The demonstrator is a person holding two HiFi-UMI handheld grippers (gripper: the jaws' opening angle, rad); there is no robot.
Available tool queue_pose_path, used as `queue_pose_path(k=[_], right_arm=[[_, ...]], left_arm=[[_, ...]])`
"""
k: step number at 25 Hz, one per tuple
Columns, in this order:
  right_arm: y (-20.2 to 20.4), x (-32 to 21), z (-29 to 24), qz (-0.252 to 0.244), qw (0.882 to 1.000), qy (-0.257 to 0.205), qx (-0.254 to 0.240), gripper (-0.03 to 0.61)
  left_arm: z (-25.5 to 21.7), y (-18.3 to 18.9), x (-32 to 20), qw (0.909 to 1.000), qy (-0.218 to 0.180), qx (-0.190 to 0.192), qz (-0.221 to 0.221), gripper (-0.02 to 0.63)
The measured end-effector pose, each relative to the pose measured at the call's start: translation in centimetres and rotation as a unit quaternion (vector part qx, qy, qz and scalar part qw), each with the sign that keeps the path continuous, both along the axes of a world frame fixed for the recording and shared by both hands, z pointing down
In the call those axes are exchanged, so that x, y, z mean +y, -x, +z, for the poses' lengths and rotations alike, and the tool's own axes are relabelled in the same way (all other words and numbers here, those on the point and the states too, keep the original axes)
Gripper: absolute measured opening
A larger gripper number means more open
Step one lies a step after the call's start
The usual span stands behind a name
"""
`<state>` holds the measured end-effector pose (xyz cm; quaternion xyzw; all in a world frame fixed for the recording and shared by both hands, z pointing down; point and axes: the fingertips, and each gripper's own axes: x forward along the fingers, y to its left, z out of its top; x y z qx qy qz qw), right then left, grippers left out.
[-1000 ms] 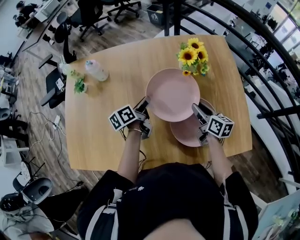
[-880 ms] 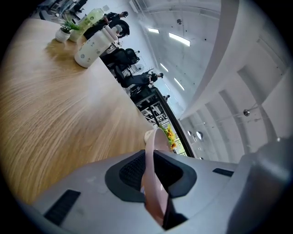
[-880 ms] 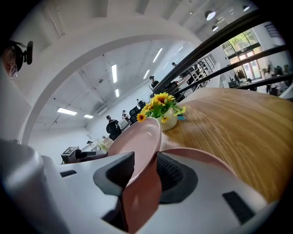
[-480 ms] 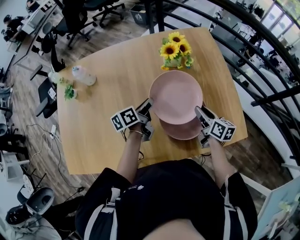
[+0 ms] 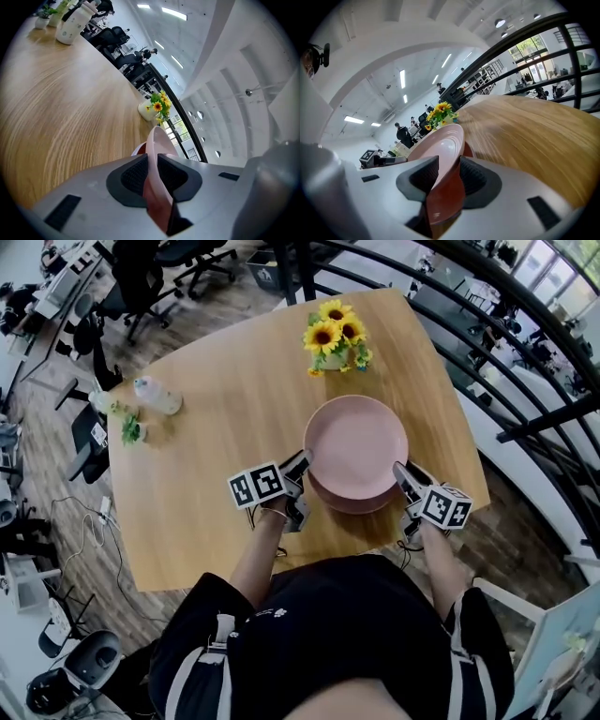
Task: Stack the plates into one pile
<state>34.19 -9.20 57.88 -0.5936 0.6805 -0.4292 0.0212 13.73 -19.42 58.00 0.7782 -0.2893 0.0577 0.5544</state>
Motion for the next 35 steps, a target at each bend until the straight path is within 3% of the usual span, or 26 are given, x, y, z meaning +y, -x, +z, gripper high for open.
queue_pose_path(k=[13, 16, 23, 29, 35], right_arm=[[0.6, 2.9, 1.3, -0.010, 1.000, 0.021, -0.008, 0.141], [0.8, 2.9, 1.4, -0.018, 1.000, 0.023, -0.003, 0.141], [1.0, 3.0, 1.9, -0.056, 0.997, 0.028, 0.052, 0.150], [0.9, 3.3, 2.0, -0.048, 0.997, 0.021, 0.049, 0.153], [0.9, 3.2, 1.9, -0.052, 0.996, 0.020, 0.064, 0.164]], left_arm=[[0.9, 0.5, 3.3, 0.9976, -0.026, -0.049, 0.041, 0.075], [1.4, 0.5, 3.7, 0.9942, -0.042, -0.079, 0.061, 0.077], [2.4, 0.0, 4.3, 0.9706, -0.102, -0.170, 0.137, 0.123], [2.1, -0.7, 5.1, 0.9609, -0.123, -0.186, 0.164, 0.169], [2.3, -0.8, 5.3, 0.9421, -0.151, -0.232, 0.190, 0.207]])
